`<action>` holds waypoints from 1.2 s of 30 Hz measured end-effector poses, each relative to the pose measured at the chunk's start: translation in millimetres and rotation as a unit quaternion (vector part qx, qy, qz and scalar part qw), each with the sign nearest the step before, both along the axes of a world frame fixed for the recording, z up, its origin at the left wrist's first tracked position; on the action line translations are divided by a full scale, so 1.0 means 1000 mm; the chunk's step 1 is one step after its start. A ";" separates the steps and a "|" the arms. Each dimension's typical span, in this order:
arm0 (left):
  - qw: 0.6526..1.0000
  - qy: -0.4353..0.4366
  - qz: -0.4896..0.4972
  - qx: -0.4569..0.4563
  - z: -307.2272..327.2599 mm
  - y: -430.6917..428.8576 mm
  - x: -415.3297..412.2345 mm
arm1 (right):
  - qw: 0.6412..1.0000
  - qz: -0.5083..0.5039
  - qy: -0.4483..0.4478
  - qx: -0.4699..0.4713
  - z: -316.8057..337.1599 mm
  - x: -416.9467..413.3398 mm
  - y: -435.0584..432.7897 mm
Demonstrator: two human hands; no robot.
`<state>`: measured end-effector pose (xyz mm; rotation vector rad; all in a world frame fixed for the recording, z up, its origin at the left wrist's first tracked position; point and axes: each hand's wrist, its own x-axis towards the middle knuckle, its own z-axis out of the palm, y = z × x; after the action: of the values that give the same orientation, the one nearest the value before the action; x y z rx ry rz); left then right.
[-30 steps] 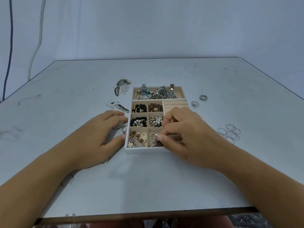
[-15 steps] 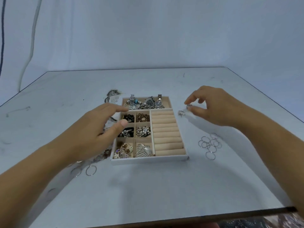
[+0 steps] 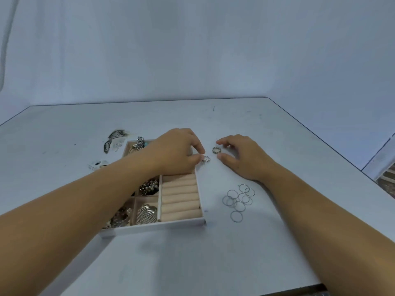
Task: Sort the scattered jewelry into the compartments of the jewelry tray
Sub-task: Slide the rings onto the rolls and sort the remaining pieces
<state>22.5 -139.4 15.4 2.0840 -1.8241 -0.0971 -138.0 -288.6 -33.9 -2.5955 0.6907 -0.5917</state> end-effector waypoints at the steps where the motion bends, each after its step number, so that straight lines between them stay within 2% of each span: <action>1: 1.000 -0.002 0.008 0.009 -0.001 -0.006 -0.001 | 1.000 0.001 -0.006 0.002 -0.002 0.000 -0.001; 12: 0.992 -0.103 0.041 0.061 -0.003 -0.024 -0.017 | 0.999 0.007 -0.032 0.006 -0.008 0.004 -0.004; 14: 0.995 -0.089 0.037 0.022 -0.003 -0.022 -0.017 | 1.000 0.007 -0.029 0.008 -0.007 0.004 -0.004; 18: 0.997 0.009 0.031 -0.064 0.002 -0.007 -0.010 | 1.000 -0.001 -0.028 0.007 -0.001 0.005 -0.002; 24: 0.996 -0.008 0.055 -0.066 0.007 0.017 0.002 | 0.997 -0.032 0.056 -0.034 0.010 0.018 0.004; 28: 0.996 -0.015 0.064 -0.060 0.005 0.024 0.008 | 0.996 -0.034 0.079 -0.008 0.014 0.023 0.009; 33: 0.993 0.010 0.073 -0.093 0.005 0.029 0.018 | 0.997 -0.018 0.027 0.064 0.018 0.016 0.011; 36: 0.991 0.017 0.065 -0.114 0.007 0.037 0.022 | 0.994 -0.009 -0.056 0.093 0.020 0.013 0.017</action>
<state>44.4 -102.4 22.5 2.0191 -1.5938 0.1045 -125.3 -272.1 -13.8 -2.3681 0.6985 -0.6400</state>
